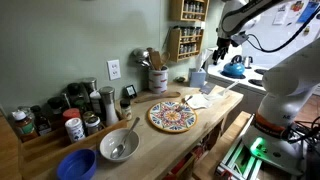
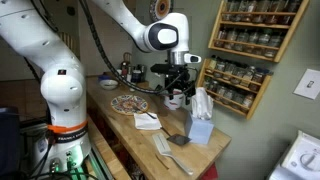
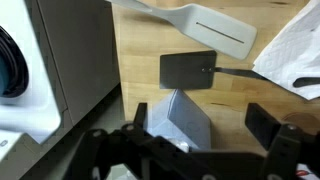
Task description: Put the silver fork on the left side of the counter.
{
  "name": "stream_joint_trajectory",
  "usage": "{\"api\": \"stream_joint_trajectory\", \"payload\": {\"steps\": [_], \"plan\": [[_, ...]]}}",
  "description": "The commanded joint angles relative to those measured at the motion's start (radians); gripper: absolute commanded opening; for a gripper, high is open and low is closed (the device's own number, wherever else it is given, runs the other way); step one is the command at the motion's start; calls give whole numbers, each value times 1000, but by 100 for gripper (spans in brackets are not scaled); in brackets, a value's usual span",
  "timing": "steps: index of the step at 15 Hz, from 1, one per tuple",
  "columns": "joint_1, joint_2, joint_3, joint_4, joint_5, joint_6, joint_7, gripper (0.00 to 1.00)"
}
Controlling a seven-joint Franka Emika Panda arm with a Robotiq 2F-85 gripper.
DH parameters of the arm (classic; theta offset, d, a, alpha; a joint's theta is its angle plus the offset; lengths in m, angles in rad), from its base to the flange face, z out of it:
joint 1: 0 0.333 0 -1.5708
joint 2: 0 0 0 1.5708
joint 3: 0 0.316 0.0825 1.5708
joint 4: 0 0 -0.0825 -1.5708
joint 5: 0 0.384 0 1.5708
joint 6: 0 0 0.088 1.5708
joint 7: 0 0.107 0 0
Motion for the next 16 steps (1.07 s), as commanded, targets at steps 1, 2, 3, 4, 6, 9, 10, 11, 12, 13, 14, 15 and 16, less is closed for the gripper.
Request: {"api": "stream_joint_trajectory", "payload": {"steps": [1,2,3,4,6,9,10,11,12,13,14,15,16], "plan": [[2,0,-1,2,0,-3,0,100],[2,0,-1,2,0,-3,0,100],[2,0,-1,2,0,-3,0,100],[2,0,-1,2,0,-3,0,100],[2,0,-1,2,0,-3,0,100],[0,8,9,10,-21,-6,-5,100],[26,-2,29,-3,-46,-17,-52,100],[51,-20,38,-23,-37,-17,-80,100],[75,-38,58,-53,-30,-11,-91,100],[100,-47,76,-74,-26,-11,-105,100],[127,-53,95,-94,-26,-8,-117,100],[155,-59,107,-112,-21,-5,-132,100],[181,-56,120,-124,-23,-4,-149,100]]}}
